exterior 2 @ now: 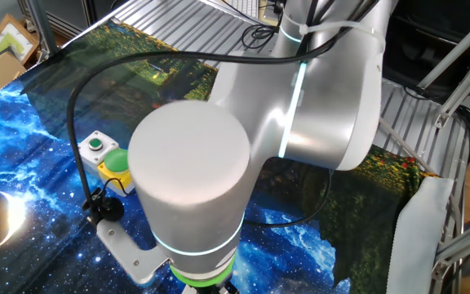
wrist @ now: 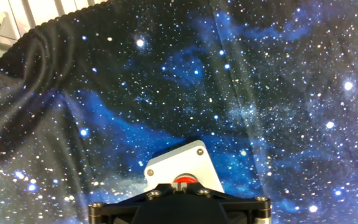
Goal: Press three buttons from left to right in sequence
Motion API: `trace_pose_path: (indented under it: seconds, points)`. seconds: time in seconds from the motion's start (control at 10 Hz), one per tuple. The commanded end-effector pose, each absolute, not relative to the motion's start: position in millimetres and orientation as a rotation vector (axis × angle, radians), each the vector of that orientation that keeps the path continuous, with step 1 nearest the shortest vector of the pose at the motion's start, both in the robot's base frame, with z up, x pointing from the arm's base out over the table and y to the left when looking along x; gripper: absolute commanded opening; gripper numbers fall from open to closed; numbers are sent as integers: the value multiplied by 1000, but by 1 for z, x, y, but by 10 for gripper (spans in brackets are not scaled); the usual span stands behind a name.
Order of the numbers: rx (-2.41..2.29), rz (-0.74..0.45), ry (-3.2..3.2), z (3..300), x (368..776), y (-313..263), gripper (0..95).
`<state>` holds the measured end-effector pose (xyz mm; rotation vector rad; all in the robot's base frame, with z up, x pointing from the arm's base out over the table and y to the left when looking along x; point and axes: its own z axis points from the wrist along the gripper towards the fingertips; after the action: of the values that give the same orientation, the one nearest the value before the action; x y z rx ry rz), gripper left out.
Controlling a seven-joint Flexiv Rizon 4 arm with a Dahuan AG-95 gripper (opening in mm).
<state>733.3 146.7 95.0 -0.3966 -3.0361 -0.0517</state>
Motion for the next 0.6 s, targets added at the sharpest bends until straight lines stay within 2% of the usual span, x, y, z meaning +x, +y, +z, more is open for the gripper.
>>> trace_pose_path:
  seconds: [0.1,0.6]
  points:
    - [-400,-31,-3040,95,734,146,0]
    - [-407,11,-3044,92,733,148,0]
